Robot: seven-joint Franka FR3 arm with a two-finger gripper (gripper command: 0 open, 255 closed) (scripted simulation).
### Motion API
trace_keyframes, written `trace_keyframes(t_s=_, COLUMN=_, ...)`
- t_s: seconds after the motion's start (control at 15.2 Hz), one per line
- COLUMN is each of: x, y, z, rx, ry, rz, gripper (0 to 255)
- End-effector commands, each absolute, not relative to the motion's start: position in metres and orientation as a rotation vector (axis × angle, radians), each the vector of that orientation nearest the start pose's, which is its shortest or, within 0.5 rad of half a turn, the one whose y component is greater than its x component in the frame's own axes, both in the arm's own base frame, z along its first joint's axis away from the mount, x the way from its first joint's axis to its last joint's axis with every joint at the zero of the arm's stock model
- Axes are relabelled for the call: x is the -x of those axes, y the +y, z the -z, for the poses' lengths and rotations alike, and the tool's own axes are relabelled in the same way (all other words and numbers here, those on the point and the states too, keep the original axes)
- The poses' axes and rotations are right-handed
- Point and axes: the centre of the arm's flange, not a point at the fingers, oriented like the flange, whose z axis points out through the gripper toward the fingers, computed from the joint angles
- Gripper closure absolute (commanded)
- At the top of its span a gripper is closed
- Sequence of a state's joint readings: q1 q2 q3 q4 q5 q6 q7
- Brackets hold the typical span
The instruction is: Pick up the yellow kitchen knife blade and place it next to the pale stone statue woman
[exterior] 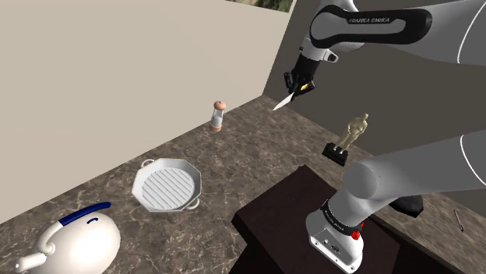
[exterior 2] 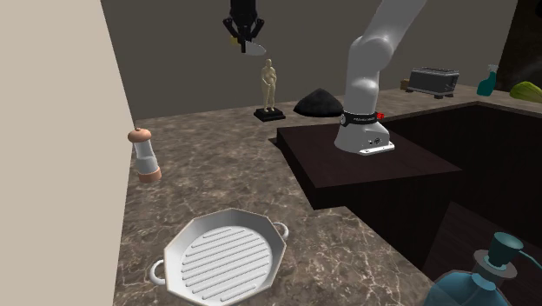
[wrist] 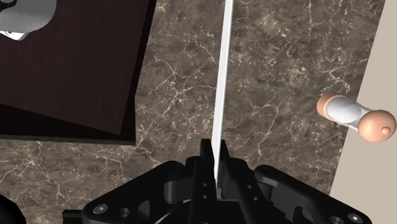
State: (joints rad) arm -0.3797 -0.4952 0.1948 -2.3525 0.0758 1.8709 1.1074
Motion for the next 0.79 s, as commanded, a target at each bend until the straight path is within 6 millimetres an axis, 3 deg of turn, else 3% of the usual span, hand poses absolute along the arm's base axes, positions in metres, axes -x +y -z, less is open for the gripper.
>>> trace_keyframes(t_s=0.0, x=-0.397, y=-0.087, z=-0.514, rx=2.478, ry=1.955, rz=0.023, gripper=255)
trace_keyframes(t_s=0.73, x=-0.373, y=-0.231, z=-0.514, rx=2.478, ry=1.955, rz=0.023, gripper=255)
